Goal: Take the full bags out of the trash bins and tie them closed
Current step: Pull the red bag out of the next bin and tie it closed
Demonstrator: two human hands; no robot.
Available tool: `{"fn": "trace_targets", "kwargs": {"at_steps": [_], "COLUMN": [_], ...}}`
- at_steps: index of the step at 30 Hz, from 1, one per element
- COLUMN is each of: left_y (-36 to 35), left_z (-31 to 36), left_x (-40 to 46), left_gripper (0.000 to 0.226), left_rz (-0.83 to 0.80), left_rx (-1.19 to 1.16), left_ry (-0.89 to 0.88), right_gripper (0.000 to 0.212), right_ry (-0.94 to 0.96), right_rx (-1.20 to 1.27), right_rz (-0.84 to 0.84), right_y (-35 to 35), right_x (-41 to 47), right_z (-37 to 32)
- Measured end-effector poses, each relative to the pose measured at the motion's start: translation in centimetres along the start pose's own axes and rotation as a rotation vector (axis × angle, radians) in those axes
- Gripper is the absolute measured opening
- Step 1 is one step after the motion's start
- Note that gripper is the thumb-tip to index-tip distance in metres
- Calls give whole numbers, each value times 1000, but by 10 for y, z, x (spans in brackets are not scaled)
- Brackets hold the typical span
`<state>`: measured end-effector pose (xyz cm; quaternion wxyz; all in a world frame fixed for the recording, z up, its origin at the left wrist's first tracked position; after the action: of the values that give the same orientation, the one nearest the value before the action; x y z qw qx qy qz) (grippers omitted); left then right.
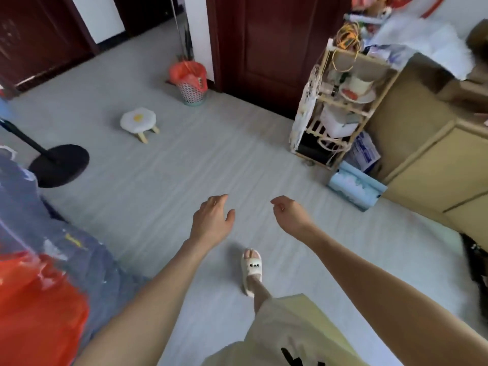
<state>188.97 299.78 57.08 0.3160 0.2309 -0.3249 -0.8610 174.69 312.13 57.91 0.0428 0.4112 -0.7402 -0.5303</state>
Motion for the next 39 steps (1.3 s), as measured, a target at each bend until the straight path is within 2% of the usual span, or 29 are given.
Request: {"fn": "trace_targets", "kwargs": {"at_steps": [6, 11, 13, 15, 19, 26, 30, 35, 39], "left_y": [74, 169, 207, 224, 275, 387, 441, 459, 465], "left_z": [-18, -25, -45, -57, -107, -173, -180, -176, -195], "left_x": [182, 327, 384, 411, 525, 733, 842, 963, 1064], "left_gripper": [47, 46, 47, 47, 47, 46, 46, 45, 45], "left_rz": [69, 131, 175, 188, 197, 206, 146, 73, 2], "left_rx": [10, 53, 67, 82, 67, 5, 80, 94, 131], "left_ry": [29, 13, 26, 47, 71, 43, -7, -119, -141], "right_gripper": [35, 36, 38, 40, 41, 41, 40, 39, 37], "right_ry": [73, 168, 236, 276, 337, 266, 199, 116, 82], "right_rx": [-49, -139, -228, -285, -350, -363, -310, -249, -190], "right_rz": [-9, -10, -2, 23, 40, 12, 34, 47, 38], "right_y": [22, 62, 71, 80, 76, 78, 107, 127, 128], "right_x": [187, 334, 394, 418, 530, 722, 801, 900, 1005], "right_z": [-89, -198, -250, -271, -343, -469, -521, -552, -576]}}
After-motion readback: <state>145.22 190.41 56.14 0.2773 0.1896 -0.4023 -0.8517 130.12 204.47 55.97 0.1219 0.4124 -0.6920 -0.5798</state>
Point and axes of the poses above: each hand's wrist, its own x-axis towards the middle knuckle, its own y-axis out of the back of the hand, z = x × y, the point moved 3 cm from there along x, towards the middle knuckle, and after that the axes turned 15 degrees about -x, right-handed, at the moved point
